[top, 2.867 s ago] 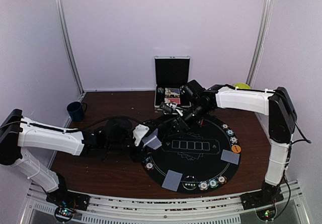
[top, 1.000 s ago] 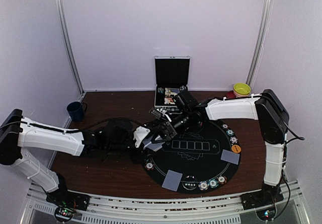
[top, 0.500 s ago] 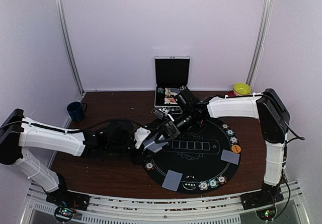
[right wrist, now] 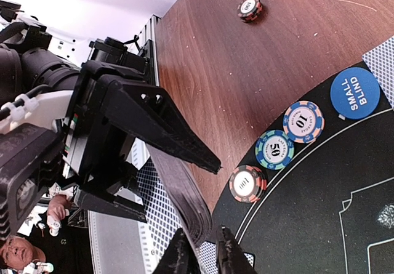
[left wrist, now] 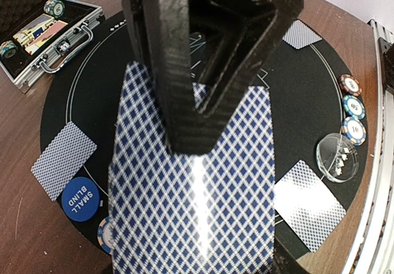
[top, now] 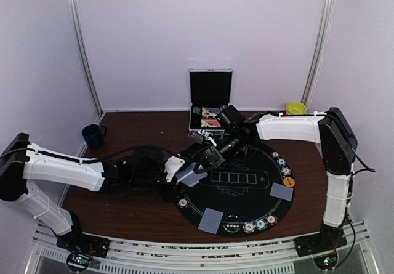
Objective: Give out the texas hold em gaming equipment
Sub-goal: Pick up the poker card from the face-down deck piles.
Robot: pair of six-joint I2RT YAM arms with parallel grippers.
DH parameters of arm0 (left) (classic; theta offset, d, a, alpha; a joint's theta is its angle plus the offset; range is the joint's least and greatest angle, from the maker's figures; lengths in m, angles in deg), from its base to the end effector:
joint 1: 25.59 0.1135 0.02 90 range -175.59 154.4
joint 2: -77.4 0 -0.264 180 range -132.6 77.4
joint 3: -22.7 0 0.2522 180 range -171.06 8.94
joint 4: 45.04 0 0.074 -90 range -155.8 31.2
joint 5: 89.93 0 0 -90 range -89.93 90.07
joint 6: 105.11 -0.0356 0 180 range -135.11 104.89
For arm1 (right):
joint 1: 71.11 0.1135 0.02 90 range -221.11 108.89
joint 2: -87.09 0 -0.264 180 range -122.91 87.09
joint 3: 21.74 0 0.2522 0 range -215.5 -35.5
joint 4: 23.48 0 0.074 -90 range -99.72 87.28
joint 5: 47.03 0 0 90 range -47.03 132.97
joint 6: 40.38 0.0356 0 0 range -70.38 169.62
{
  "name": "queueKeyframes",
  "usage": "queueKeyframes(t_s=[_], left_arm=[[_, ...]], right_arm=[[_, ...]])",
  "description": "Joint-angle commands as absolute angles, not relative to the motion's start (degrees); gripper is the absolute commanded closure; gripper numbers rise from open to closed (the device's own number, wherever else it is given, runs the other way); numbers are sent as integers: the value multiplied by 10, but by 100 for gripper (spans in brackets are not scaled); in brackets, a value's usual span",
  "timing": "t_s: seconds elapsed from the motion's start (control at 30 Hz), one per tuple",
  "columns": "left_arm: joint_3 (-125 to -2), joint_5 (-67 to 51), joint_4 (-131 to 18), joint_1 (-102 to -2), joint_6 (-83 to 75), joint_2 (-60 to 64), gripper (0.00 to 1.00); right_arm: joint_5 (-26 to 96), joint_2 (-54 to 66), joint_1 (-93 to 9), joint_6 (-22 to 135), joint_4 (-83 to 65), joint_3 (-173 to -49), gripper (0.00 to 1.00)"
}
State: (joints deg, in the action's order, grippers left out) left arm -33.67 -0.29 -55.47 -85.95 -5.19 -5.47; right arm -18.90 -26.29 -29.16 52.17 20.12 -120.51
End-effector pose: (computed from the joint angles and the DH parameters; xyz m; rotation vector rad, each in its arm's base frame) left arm 0.1484 -0.2613 0.1971 0.9843 2.0813 -0.6676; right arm 0.2889 0.3019 0.2150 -1.2658 2.2478 1.6848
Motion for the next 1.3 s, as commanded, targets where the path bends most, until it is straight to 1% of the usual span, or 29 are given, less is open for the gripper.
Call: queueKeyframes(t_s=[0.0,0.07,0.1,0.4,0.6,0.9,1.07,1.27], left_arm=[[-341,-12,-516,-862,-59,-57,47],[-342,-11,-516,-862,-59,-57,47],[-342,-12,-516,-862,-59,-57,47],[-342,-9,-517,-862,-57,-57,47],[-342,-5,-519,-862,-57,-57,47],[-344,4,-521,-862,-54,-59,47],[-345,7,-521,-862,-53,-59,47],[-347,10,-523,-862,-50,-61,47]], right_arm=[[-186,-232,-298,502,218,-1216,87],[-192,-230,-298,500,219,-1214,97],[-195,-231,-298,499,220,-1214,100],[-212,-228,-304,487,243,-1222,100],[-235,-204,-346,499,229,-1211,100],[-248,-167,-406,582,114,-1160,100],[-207,-155,-419,692,-27,-1102,100],[-150,-180,-419,741,-96,-1104,100]])
